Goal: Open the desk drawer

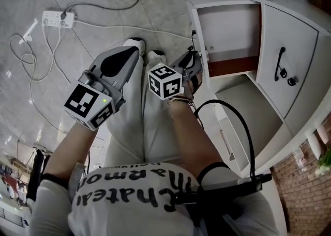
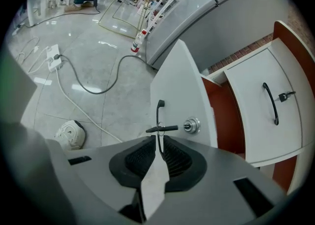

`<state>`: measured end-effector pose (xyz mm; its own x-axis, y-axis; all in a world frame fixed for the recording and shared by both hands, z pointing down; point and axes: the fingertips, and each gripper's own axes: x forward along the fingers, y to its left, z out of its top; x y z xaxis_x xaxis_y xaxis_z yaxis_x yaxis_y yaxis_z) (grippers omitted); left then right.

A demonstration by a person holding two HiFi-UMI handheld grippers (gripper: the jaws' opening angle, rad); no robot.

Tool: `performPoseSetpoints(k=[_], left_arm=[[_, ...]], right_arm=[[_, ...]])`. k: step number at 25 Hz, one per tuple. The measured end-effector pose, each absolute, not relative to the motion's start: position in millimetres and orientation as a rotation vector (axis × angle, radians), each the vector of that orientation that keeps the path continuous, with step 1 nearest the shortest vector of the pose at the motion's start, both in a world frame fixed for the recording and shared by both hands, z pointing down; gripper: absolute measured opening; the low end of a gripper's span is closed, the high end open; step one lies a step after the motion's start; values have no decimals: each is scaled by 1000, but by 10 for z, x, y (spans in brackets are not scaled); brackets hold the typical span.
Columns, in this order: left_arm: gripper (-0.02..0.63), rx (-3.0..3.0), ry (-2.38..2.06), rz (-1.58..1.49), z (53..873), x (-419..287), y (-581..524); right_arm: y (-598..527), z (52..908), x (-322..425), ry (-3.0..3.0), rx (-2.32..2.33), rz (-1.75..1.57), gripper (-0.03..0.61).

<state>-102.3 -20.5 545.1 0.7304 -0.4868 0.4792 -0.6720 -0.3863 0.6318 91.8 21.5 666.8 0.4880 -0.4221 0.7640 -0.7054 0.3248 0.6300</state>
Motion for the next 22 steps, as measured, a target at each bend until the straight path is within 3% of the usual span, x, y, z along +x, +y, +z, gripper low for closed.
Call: performPoseSetpoints(k=[22], left_arm=[[15, 2280, -991, 233, 2981, -337, -665]], right_arm=[[-119, 4390, 1236, -1368, 1517, 696, 15]])
